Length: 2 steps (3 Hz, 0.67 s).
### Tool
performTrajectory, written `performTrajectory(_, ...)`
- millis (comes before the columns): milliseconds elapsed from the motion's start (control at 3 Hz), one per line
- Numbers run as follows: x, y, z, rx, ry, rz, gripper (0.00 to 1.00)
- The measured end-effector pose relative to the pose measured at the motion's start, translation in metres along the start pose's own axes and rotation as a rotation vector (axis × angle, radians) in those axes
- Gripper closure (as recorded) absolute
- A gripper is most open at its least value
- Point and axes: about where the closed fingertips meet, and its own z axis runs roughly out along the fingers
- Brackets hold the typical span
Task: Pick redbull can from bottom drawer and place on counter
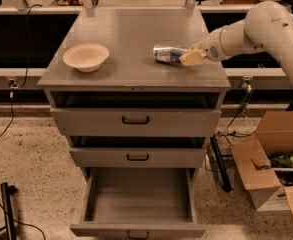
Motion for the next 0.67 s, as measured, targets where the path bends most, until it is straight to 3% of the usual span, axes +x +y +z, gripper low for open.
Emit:
performTrajectory(333, 0.0002, 0.0016, 0.0027, -0.004, 0.000, 0.000, 0.00)
performTrajectory(667, -0.0006, 0.0028, 0.0024, -0.015, -0.011, -0.010, 0.00)
